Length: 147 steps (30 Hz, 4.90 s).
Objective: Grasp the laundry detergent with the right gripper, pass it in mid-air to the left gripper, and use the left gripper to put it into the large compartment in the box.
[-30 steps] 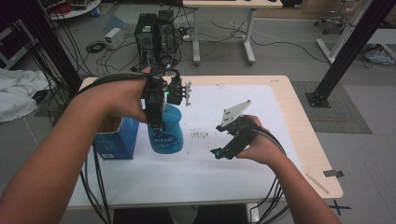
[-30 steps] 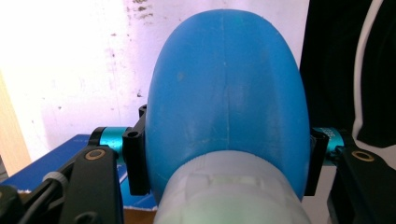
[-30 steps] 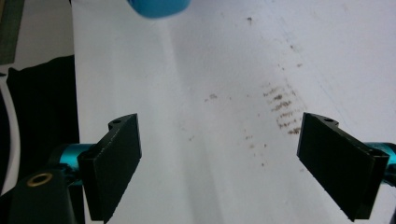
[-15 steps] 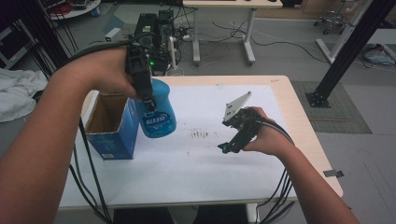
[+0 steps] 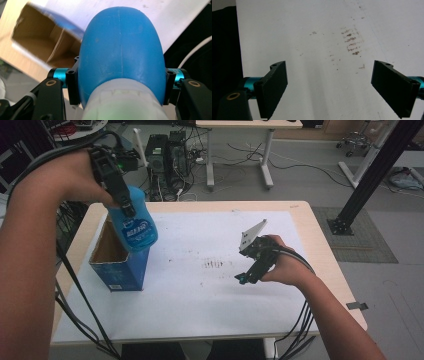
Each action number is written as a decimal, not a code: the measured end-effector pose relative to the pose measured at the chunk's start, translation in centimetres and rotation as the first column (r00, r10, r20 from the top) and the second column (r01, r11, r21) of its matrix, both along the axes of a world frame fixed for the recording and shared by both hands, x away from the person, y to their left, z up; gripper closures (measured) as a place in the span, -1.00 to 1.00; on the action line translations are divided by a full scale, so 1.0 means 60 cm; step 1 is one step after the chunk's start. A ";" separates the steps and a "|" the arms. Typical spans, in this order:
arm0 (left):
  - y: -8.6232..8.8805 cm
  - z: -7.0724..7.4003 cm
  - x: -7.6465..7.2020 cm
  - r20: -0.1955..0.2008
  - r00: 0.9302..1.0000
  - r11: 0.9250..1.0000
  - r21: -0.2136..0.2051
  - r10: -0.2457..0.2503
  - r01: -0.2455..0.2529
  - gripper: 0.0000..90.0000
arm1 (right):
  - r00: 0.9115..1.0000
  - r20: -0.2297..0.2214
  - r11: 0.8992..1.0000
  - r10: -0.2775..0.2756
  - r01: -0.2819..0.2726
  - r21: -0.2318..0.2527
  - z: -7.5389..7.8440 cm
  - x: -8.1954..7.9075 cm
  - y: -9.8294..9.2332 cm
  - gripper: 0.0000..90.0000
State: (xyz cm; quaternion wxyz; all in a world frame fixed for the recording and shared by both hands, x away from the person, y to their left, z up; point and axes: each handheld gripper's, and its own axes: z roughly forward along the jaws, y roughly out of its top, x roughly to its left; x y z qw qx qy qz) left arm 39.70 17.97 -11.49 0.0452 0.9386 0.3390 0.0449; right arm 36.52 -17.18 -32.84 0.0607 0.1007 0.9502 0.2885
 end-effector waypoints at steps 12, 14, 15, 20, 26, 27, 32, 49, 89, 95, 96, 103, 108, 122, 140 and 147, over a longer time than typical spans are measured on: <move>0.096 -0.008 0.022 0.009 0.981 0.981 -0.003 0.194 -0.194 -0.15 | 1.000 -0.010 1.000 -0.017 0.017 -0.021 -0.007 0.004 -0.006 -0.71; 0.103 -0.016 0.026 0.007 0.976 0.976 0.004 0.217 -0.217 -0.15 | 1.000 -0.009 0.999 -0.017 0.017 -0.027 -0.009 0.004 -0.004 -0.72; 0.106 -0.022 0.028 0.004 0.973 0.973 0.008 0.229 -0.229 -0.15 | 1.000 -0.008 1.000 -0.015 0.014 -0.027 -0.009 0.004 -0.002 -0.72; 0.116 -0.052 0.037 -0.004 0.969 0.969 0.011 0.247 -0.247 -0.15 | 1.000 -0.009 0.999 -0.019 0.018 -0.046 -0.011 0.003 0.002 -0.72; 0.119 -0.093 0.044 -0.009 0.976 0.976 0.014 0.217 -0.216 -0.15 | 1.000 -0.010 0.998 -0.023 0.023 -0.051 -0.014 0.002 0.002 -0.72; 0.120 -0.112 0.046 -0.011 0.979 0.979 0.007 0.202 -0.202 -0.15 | 1.000 -0.012 0.998 -0.026 0.026 -0.053 -0.015 0.002 0.002 -0.72; 0.119 -0.159 0.051 -0.018 0.986 0.986 0.003 0.164 -0.164 -0.15 | 1.000 -0.012 0.998 -0.027 0.027 -0.055 -0.022 0.001 0.004 -0.72; 0.121 -0.282 0.067 -0.064 0.995 0.996 0.034 0.081 -0.078 -0.15 | 1.000 -0.019 0.998 -0.024 0.022 -0.066 -0.036 0.001 0.012 -0.72; 0.119 -0.283 0.057 -0.039 0.998 0.999 0.013 0.049 -0.049 -0.30 | 0.999 -0.034 0.998 -0.016 0.014 -0.053 -0.047 0.004 0.013 -0.72; 0.121 -0.263 0.052 -0.026 0.999 0.999 0.013 0.045 -0.045 -0.34 | 0.999 -0.039 0.999 -0.023 0.021 -0.044 -0.046 0.005 0.009 -0.72; 0.121 -0.259 0.051 -0.022 0.999 0.999 0.010 0.041 -0.041 -0.34 | 0.999 -0.039 0.999 -0.023 0.022 -0.042 -0.045 0.006 0.008 -0.72; 0.124 -0.229 0.043 0.005 0.999 0.999 0.005 0.035 -0.035 -0.38 | 0.999 -0.043 0.999 -0.034 0.032 -0.034 -0.044 0.008 0.003 -0.72; 0.124 -0.210 0.035 0.021 0.999 1.000 0.002 0.026 -0.026 -0.39 | 0.999 -0.027 0.999 -0.045 0.045 -0.004 -0.035 0.009 -0.003 -0.72; 0.101 -0.165 0.016 0.053 0.998 0.999 -0.005 -0.038 0.038 -0.51 | 0.998 -0.017 0.998 -0.056 0.056 -0.026 -0.022 0.004 -0.007 -0.72; -0.033 -0.168 0.002 0.007 0.959 0.959 0.009 -0.282 0.282 -0.60 | 0.997 -0.066 0.991 -0.036 0.028 -0.129 0.018 0.012 0.002 -0.72; -0.083 -0.203 0.002 -0.038 0.934 0.935 -0.011 -0.355 0.355 -0.63 | 0.995 -0.094 0.984 -0.018 0.001 -0.179 0.019 0.018 0.012 -0.72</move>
